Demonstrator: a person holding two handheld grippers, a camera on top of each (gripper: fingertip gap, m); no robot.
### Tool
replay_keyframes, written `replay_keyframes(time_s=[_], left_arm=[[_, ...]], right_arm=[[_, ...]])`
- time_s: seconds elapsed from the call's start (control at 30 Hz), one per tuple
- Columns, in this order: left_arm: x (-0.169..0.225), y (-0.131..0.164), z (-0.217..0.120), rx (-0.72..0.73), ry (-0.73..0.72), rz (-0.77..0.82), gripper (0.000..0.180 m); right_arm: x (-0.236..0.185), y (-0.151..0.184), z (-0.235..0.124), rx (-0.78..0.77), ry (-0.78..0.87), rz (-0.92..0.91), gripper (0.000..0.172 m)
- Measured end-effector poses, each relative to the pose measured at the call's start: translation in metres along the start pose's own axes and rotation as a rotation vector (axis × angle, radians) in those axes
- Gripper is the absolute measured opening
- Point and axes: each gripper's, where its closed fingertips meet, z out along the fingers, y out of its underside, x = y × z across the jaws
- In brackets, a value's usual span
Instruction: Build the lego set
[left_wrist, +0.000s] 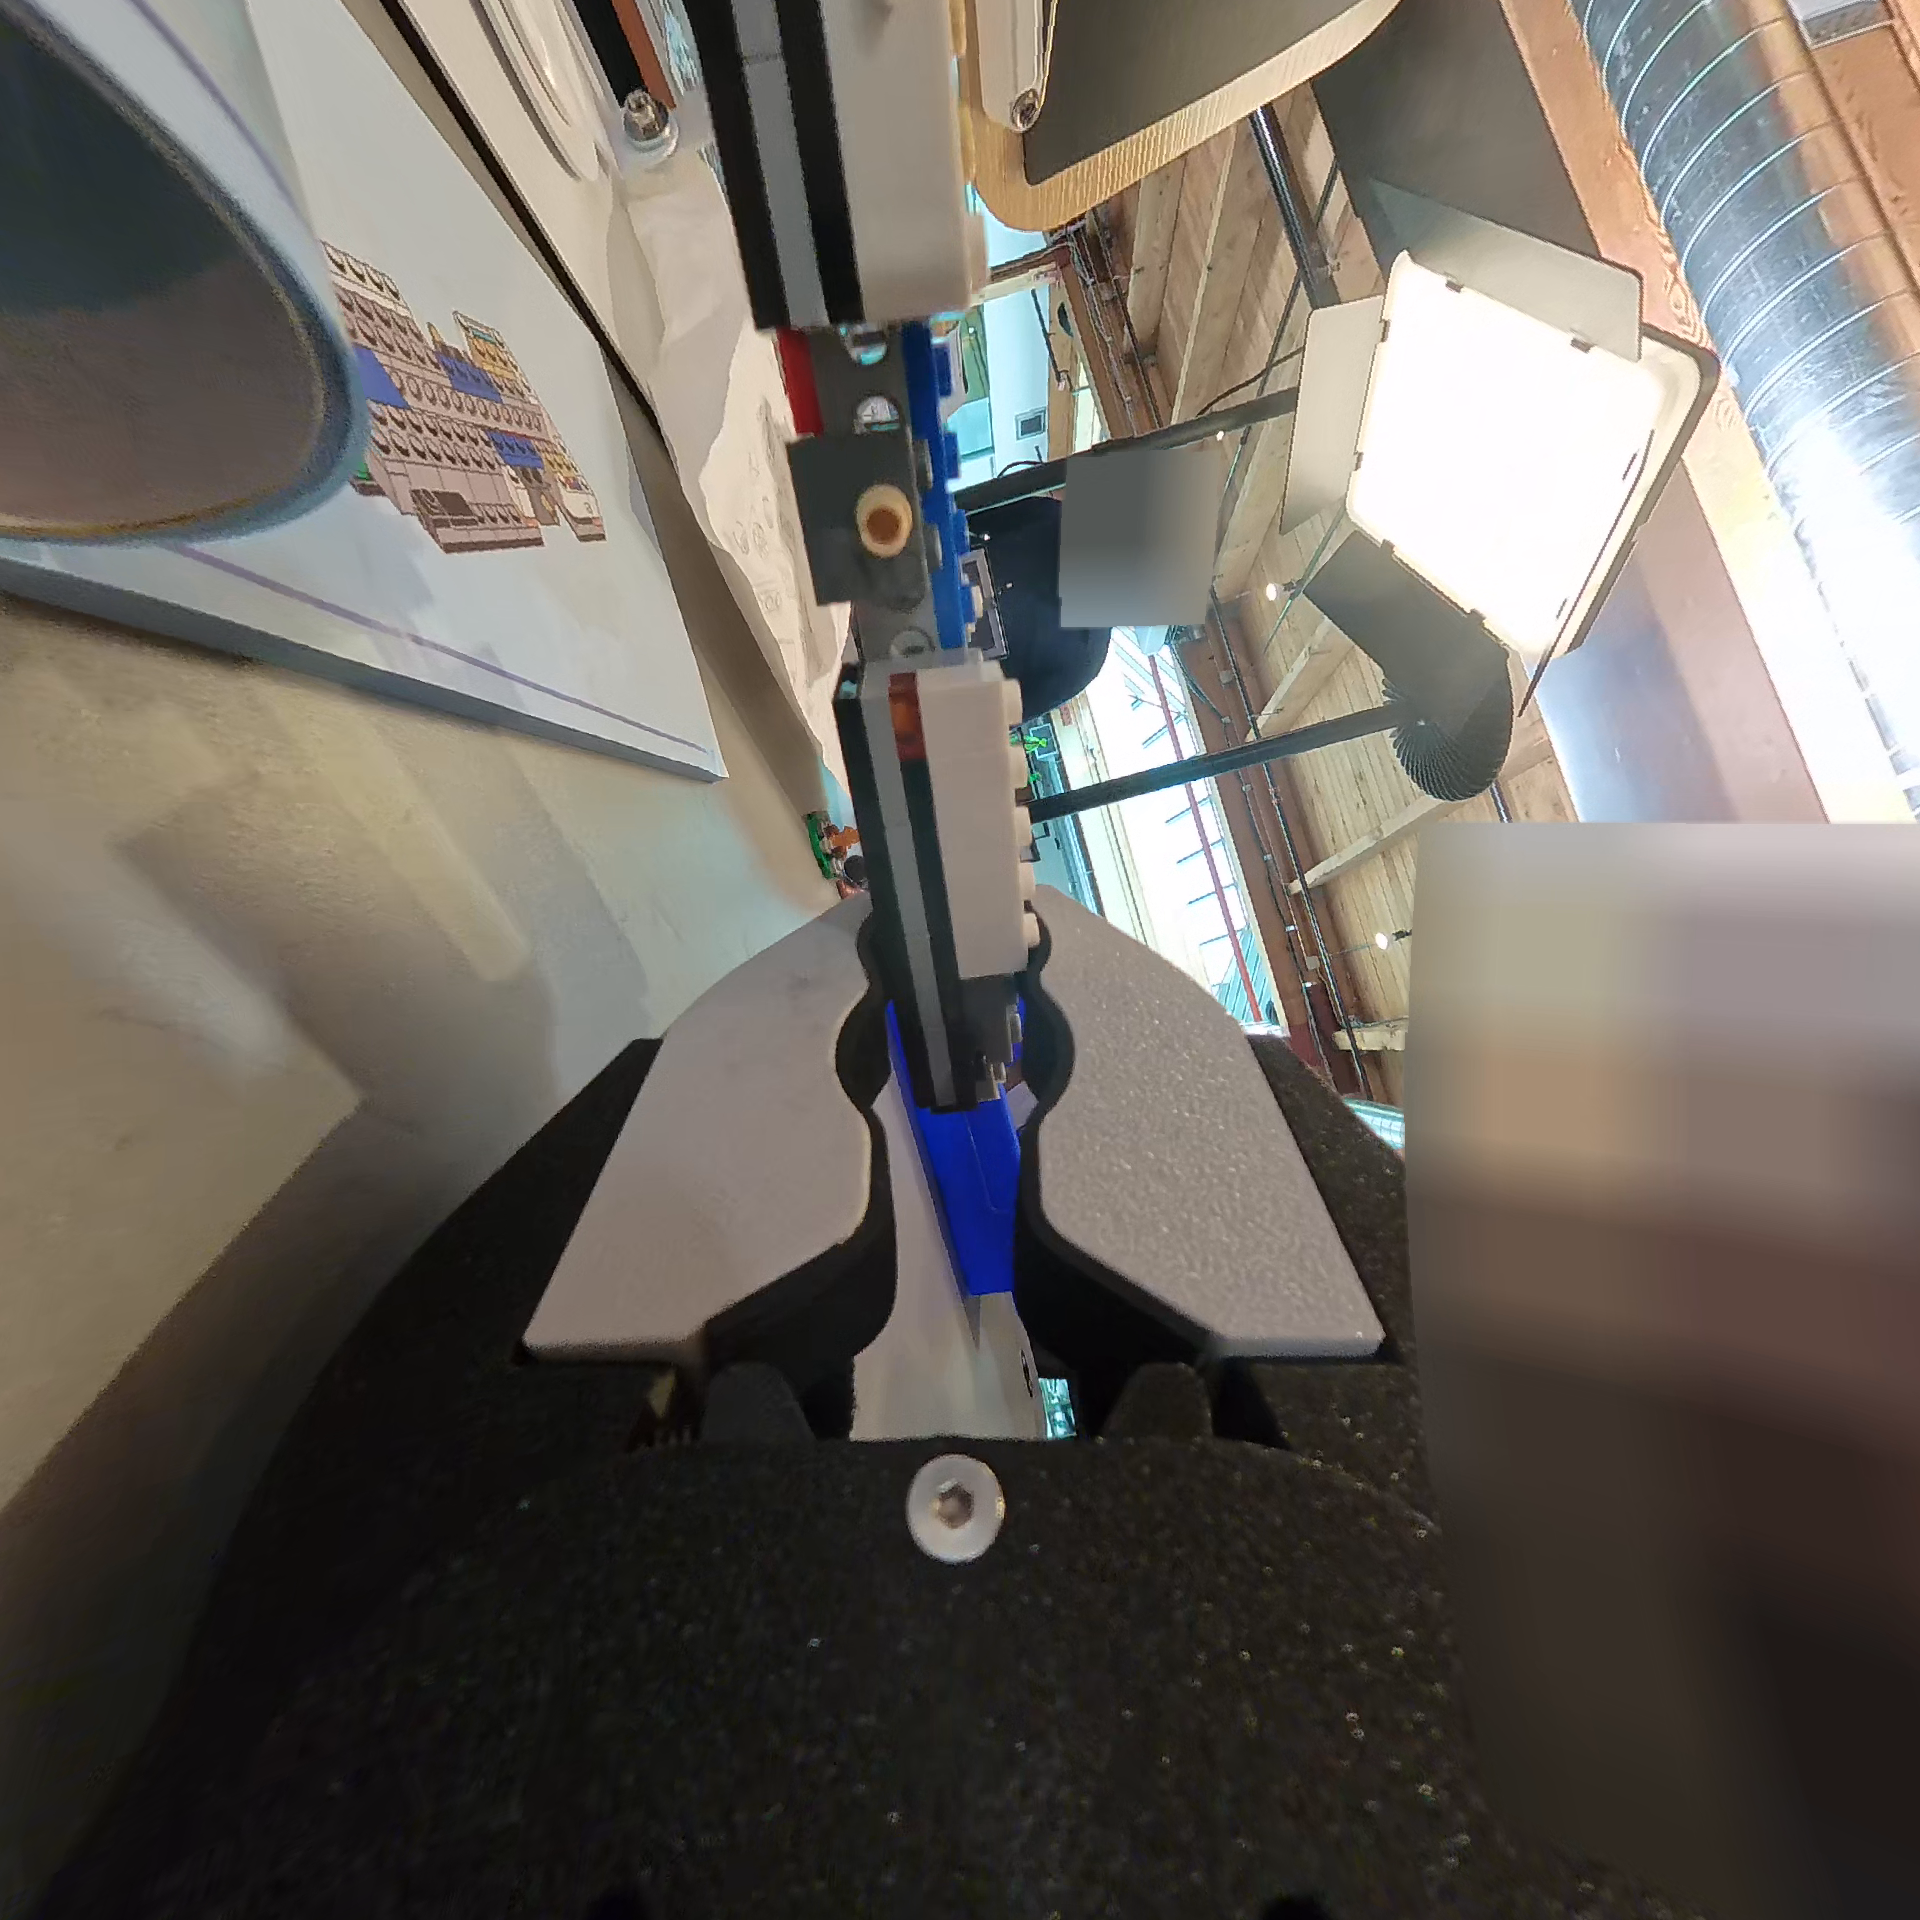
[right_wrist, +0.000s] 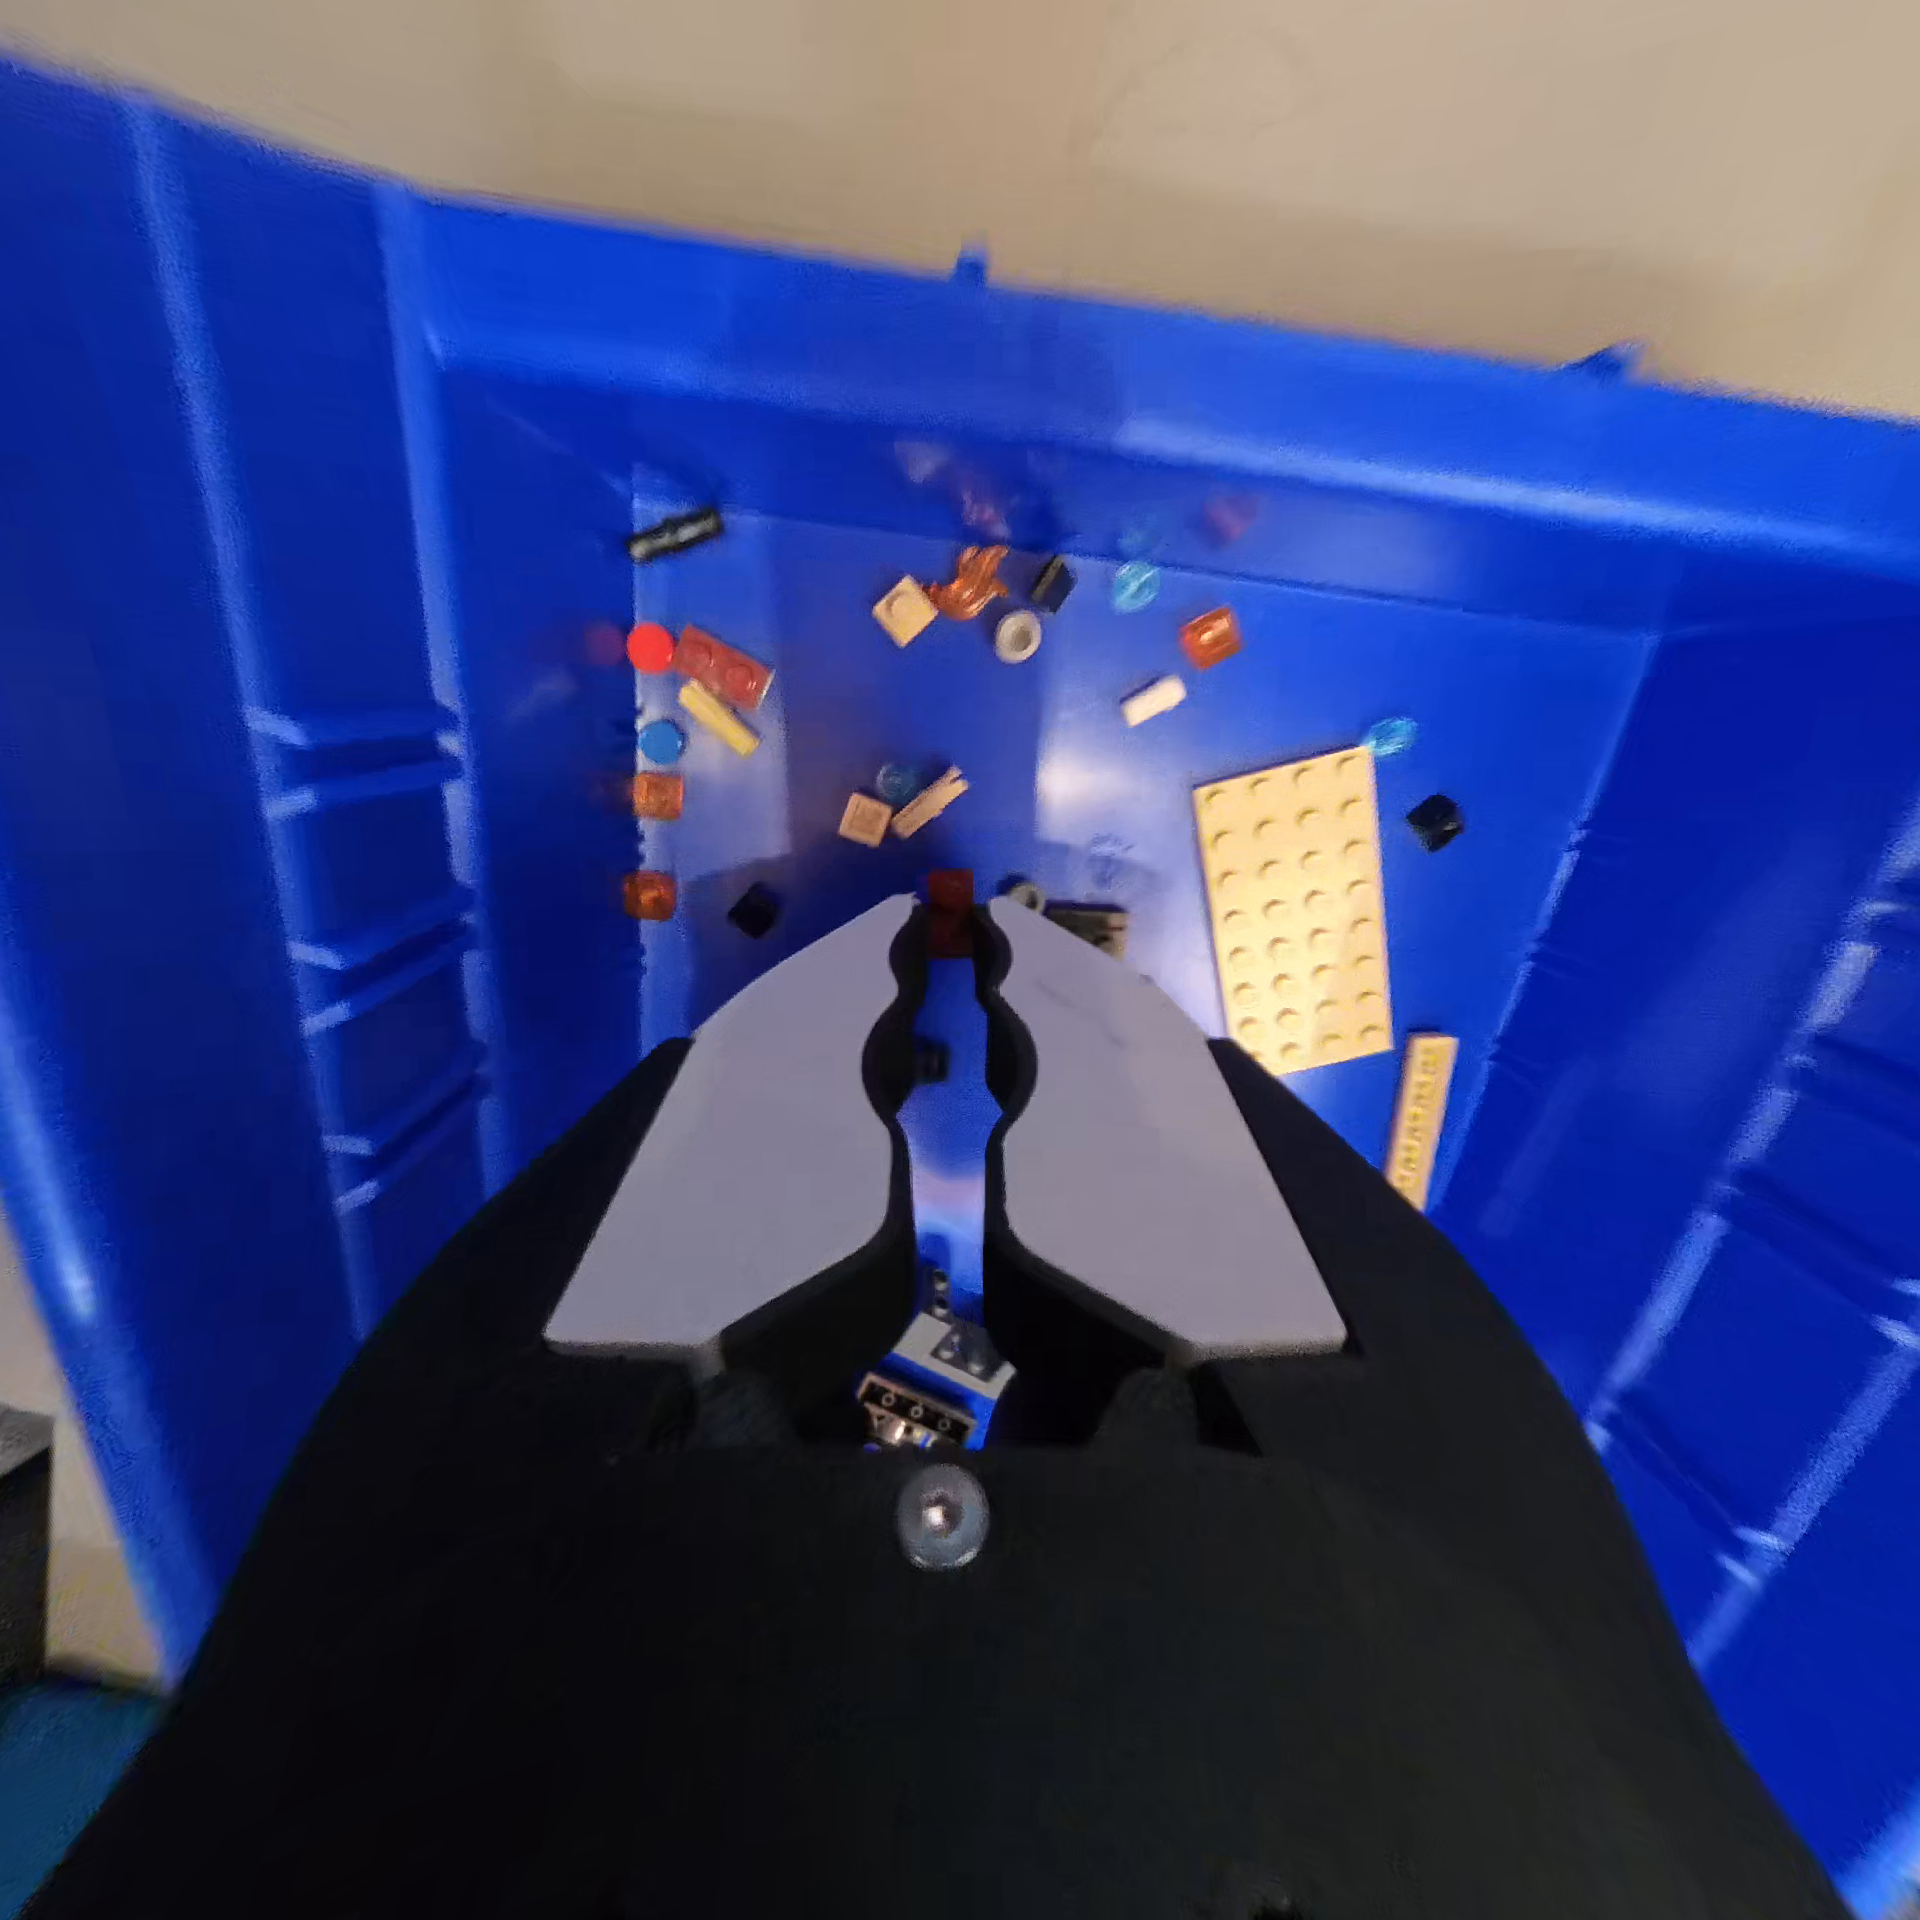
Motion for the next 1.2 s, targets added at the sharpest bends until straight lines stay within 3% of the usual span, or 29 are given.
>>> replay_keyframes(time_s=[0.13, 0.27, 0.4, 0.5, 0.67, 0.83, 1.03, 1.2], left_arm=[[0.001, 0.005, 0.0, -0.017, 0.003, -0.006, 0.021], [0.0, 0.007, -0.002, -0.023, 0.0, -0.014, 0.021], [-0.001, 0.005, -0.005, -0.007, -0.006, -0.025, 0.021], [-0.001, 0.004, -0.007, -0.002, -0.01, -0.025, 0.021], [-0.002, 0.007, -0.009, -0.008, -0.02, -0.028, 0.021], [-0.004, 0.008, -0.015, 0.015, -0.041, -0.055, 0.02], [-0.003, -0.002, -0.024, 0.061, -0.041, -0.073, 0.02], [-0.005, -0.013, -0.029, 0.089, -0.05, -0.053, 0.021]], right_arm=[[0.024, -0.038, -0.025, 0.016, 0.118, -0.013, 0.008], [0.049, -0.107, -0.034, 0.049, 0.212, -0.076, 0.008], [0.061, -0.187, -0.002, 0.114, 0.203, -0.131, 0.008], [0.067, -0.221, 0.034, 0.09, 0.18, -0.165, 0.008], [0.072, -0.227, 0.075, 0.048, 0.132, -0.131, 0.009], [0.071, -0.231, 0.074, 0.114, 0.119, -0.054, 0.02], [0.079, -0.217, 0.046, 0.158, 0.189, 0.015, 0.025], [0.096, -0.183, 0.005, 0.147, 0.29, 0.082, 0.026]])
